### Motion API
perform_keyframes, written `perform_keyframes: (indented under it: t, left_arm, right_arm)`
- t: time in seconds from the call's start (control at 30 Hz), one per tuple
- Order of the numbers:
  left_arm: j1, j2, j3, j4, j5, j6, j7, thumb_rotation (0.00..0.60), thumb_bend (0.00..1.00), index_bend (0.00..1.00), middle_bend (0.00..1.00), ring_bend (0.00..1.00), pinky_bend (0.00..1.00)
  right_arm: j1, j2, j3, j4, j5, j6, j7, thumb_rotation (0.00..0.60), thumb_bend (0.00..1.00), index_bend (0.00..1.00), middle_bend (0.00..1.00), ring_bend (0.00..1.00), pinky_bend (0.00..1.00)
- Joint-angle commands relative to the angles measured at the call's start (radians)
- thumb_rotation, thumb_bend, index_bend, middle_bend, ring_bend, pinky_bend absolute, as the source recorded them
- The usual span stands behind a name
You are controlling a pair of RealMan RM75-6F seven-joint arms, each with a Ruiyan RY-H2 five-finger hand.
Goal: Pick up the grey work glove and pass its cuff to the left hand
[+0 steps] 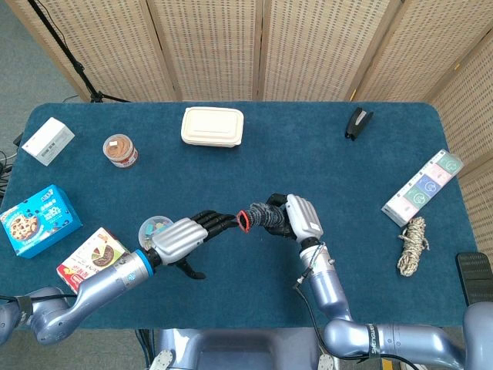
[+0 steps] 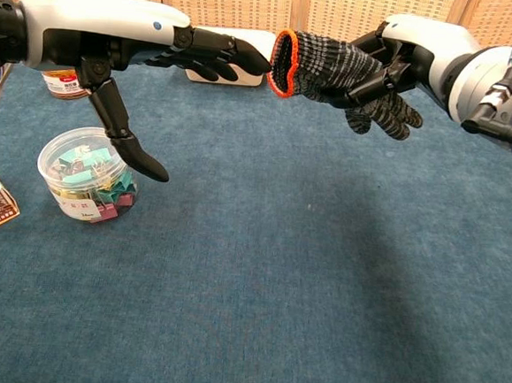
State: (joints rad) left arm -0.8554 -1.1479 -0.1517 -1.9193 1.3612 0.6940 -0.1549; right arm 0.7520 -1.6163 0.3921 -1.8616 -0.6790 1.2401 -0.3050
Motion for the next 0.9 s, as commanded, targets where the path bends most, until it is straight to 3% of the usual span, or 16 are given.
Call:
perform_keyframes:
  t: [0.03, 0.4, 0.9]
  left_arm:
    - [-0.016, 0.001, -0.004, -0.003, -0.025, -0.018, 0.008, 0.600, 0.00, 0.00, 0.00, 0.00, 0.00]
    - [-0.085, 0.017, -0.023, -0.021, -0.163, -0.080, 0.066, 0.600, 0.00, 0.00, 0.00, 0.00, 0.00]
    - [-0.143, 0.010, -0.001, -0.035, -0.281, -0.083, 0.164, 0.600, 0.00, 0.00, 0.00, 0.00, 0.00]
  right_arm:
    - [0.002, -0.009, 0.004, -0.001, 0.000, 0.009, 0.000, 0.600, 0.52, 0.56, 0.51, 0.40, 0.46]
    - [0.009, -0.034, 0.033, 0.005, 0.033, 0.029, -0.008, 0.600, 0.52, 0.56, 0.51, 0.40, 0.46]
    - [0.019, -0.001, 0.082, -0.017, 0.148, -0.003, -0.011, 0.600, 0.53, 0.56, 0.51, 0.40, 0.46]
